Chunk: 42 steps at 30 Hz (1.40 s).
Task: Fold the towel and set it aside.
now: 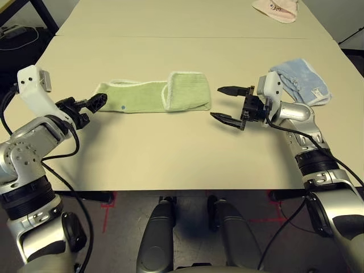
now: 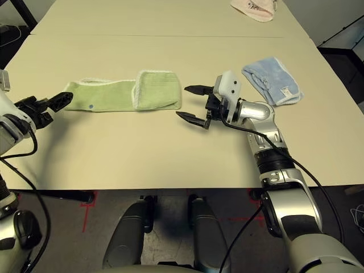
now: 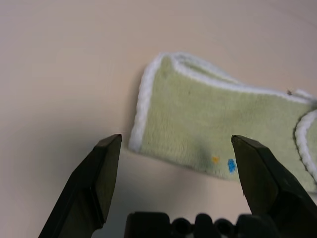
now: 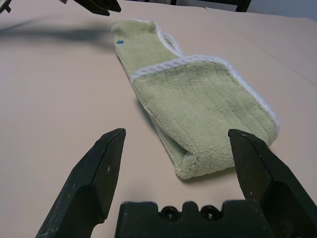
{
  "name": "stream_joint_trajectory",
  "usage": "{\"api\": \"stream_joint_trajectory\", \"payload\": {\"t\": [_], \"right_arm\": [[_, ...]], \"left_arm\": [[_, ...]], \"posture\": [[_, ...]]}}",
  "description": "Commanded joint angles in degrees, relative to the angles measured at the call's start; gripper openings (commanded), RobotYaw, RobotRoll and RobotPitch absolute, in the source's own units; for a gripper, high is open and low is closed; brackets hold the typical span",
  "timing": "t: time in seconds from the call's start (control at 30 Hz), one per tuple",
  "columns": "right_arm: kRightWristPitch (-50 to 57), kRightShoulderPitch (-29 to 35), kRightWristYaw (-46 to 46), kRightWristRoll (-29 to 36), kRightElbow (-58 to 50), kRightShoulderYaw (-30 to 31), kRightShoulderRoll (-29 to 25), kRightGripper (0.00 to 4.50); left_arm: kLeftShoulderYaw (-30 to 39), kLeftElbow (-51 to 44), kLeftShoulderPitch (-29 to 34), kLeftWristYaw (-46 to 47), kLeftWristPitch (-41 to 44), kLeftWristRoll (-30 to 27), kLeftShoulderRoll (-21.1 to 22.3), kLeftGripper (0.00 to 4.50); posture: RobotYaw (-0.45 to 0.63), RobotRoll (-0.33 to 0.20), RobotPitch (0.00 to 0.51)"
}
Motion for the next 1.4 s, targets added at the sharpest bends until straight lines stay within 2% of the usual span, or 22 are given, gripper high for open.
{"api": "stream_joint_trajectory", "payload": {"t": [0.03,0.23,0.47,0.77,0.97,1.4], "right_arm": [[0.2,-0.1,0.3,0.3,0.1,0.5,-0.2,4.48],[0.1,-0.6,0.5,0.3,0.8,0.5,-0.3,4.48],[0.3,-0.7,0.3,0.3,0.5,0.4,-0.2,4.48],[0.2,-0.8,0.2,0.3,0.5,0.4,-0.1,4.48],[0.1,-1.1,0.3,0.2,0.8,0.5,-0.1,4.48],[0.3,-0.7,0.1,0.2,0.4,0.4,-0.3,4.48]], "left_arm": [[2.7,0.2,-2.0,1.8,4.9,-0.9,-1.0,4.5],[5.9,0.4,-5.3,2.2,11.6,-1.0,-3.2,4.5],[4.7,1.2,-5.2,1.2,13.0,0.0,-4.1,4.5],[7.1,6.0,-8.0,2.9,15.5,2.8,-3.8,4.5],[8.8,9.8,-10.1,3.8,13.4,5.2,-3.8,4.5],[10.9,14.0,-14.0,5.3,9.9,5.7,-6.0,4.5]], "posture": [[0.1,0.0,0.214],[0.1,0.0,0.221],[0.09,0.0,0.222],[0.09,0.0,0.224],[0.09,0.0,0.223],[0.08,0.0,0.223]]}}
